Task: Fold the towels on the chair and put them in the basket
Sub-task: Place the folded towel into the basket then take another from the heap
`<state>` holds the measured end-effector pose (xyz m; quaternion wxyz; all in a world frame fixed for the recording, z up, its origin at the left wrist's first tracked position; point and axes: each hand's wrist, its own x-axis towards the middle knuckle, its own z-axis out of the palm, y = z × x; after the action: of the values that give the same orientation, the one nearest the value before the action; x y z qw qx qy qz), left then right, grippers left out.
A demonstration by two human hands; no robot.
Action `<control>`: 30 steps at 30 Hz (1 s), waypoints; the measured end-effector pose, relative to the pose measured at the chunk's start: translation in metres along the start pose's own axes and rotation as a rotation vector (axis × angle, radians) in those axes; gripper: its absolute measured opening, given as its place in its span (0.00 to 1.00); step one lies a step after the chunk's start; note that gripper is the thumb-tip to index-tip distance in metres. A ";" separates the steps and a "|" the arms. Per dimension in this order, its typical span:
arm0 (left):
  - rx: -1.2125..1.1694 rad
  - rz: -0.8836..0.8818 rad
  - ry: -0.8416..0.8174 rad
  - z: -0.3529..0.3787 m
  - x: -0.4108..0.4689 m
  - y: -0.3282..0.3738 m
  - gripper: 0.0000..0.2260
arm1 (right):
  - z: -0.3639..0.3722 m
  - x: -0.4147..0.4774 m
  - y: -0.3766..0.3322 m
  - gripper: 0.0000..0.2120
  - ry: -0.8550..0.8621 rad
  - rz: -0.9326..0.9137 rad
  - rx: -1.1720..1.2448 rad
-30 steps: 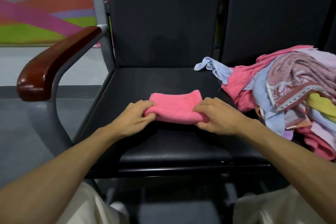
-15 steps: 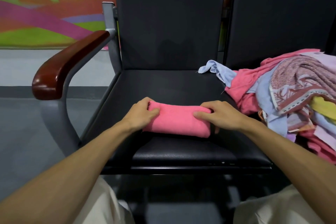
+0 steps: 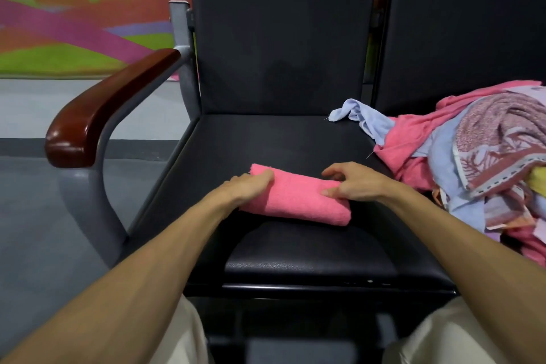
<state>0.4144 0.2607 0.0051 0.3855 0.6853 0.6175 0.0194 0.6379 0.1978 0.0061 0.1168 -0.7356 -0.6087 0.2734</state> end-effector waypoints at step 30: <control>-1.497 0.072 0.433 -0.107 -0.214 -0.239 0.05 | 0.130 -0.098 -0.289 0.08 -0.370 -0.518 0.365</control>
<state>0.1112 0.1163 0.0438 0.6154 0.2432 0.4791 0.5767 0.3156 0.1495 0.0706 0.1996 -0.4624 -0.7267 0.4673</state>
